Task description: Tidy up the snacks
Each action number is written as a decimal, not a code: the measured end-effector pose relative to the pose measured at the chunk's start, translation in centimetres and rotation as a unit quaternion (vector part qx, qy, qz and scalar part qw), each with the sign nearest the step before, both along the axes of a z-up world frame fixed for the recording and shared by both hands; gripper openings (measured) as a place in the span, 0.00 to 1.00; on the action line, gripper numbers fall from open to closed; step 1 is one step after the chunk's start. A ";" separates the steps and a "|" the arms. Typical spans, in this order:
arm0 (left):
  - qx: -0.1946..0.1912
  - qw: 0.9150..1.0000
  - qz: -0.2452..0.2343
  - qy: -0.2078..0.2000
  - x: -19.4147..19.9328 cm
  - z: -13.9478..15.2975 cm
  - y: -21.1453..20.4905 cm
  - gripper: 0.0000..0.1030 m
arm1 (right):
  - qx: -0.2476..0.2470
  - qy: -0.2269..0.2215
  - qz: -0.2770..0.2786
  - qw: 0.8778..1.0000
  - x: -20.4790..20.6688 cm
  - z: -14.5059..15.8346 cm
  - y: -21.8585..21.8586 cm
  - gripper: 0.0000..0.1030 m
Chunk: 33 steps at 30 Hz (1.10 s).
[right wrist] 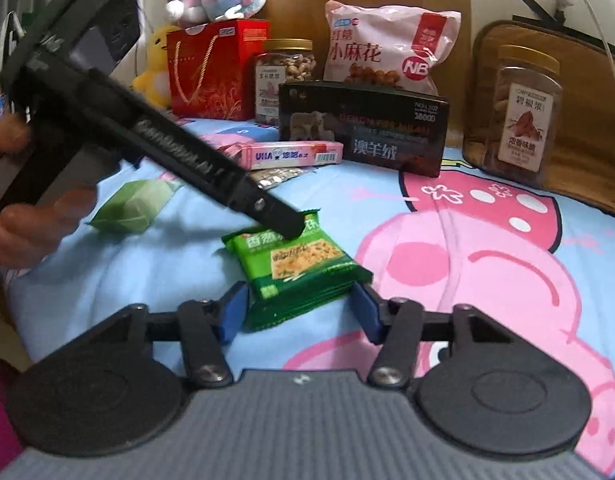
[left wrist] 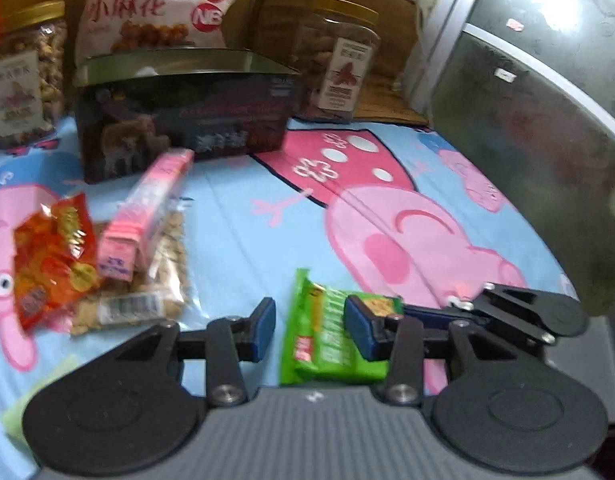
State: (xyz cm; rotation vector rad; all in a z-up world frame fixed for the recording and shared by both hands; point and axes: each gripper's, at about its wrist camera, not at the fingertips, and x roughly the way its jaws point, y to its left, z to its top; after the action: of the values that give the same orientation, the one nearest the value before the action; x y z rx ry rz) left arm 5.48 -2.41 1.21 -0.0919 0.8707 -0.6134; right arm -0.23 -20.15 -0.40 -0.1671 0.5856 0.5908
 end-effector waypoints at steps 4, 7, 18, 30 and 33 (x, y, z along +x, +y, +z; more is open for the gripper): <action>-0.007 1.000 0.001 0.000 0.1 0.1 -0.1 0.36 | 0.010 0.004 -0.009 1.000 0.2 0.3 -0.1 0.32; -0.014 1.000 0.007 -0.011 0.5 1.2 0.0 0.35 | 0.034 -0.001 -0.016 0.999 0.9 1.5 -0.5 0.32; -0.019 0.991 0.030 -0.127 5.9 9.8 0.1 0.35 | 0.043 -0.086 -0.015 0.995 9.2 7.2 0.6 0.32; -0.019 0.992 0.082 -0.097 18.6 8.3 0.4 0.35 | 0.013 -0.073 -0.092 0.993 21.1 4.9 2.3 0.30; -0.006 0.993 0.090 -0.081 19.4 6.5 0.1 0.35 | 0.015 -0.082 -0.105 0.991 20.9 4.8 2.1 0.31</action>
State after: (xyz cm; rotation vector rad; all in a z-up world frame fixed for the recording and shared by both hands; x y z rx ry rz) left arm 24.86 -2.29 7.72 -0.1291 0.6923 -0.4502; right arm 20.69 -18.01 4.37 -0.1229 0.4292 0.3782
